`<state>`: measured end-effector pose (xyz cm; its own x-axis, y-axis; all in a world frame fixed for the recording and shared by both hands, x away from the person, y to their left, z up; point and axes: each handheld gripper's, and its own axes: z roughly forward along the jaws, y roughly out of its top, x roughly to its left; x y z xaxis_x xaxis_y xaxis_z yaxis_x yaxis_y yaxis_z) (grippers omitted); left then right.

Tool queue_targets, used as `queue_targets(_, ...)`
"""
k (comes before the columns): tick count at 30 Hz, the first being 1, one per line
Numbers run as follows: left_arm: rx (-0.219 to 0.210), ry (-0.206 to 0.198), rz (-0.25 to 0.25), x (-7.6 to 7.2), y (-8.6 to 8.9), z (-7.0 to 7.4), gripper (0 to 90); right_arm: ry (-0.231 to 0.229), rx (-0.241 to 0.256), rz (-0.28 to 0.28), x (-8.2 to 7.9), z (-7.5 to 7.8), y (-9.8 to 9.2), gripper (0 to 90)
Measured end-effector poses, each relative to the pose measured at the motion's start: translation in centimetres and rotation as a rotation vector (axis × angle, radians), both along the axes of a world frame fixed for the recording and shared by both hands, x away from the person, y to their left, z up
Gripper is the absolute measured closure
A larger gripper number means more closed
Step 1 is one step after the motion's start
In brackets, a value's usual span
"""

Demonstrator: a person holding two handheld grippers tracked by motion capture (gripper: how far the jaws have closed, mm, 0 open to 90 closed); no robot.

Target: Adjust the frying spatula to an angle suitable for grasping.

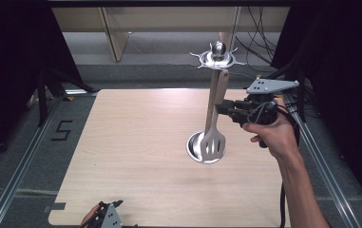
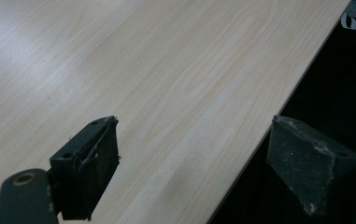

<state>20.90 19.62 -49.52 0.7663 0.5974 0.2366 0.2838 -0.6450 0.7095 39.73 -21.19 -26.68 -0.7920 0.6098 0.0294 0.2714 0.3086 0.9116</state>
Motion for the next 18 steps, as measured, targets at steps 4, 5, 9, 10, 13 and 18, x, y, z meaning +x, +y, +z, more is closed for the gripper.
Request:
queue_targets(4,0.003,-0.015,-0.008,0.08,0.01,0.06,15.9,0.015,0.002,-0.001,0.09,-0.09,0.06,75.3)
queue_targets(5,-0.002,-0.013,-0.007,0.06,-0.02,0.03,15.9,0.015,0.009,0.002,0.21,-0.19,0.11,75.3)
queue_targets(9,0.003,-0.012,-0.006,0.07,0.01,0.03,15.9,0.022,0.017,0.007,0.29,-0.26,0.04,75.2)
queue_targets(10,0.004,-0.015,-0.009,0.09,0.02,0.05,15.9,0.019,0.014,0.005,0.27,-0.26,-0.01,75.2)
queue_targets(13,0.004,-0.008,-0.016,0.04,0.02,0.07,15.9,0.013,0.027,-0.014,0.12,-0.39,0.15,75.1)
queue_targets(18,0.003,-0.016,-0.008,0.05,0.01,0.06,15.9,0.008,0.023,-0.006,0.12,-0.43,-0.03,74.5)
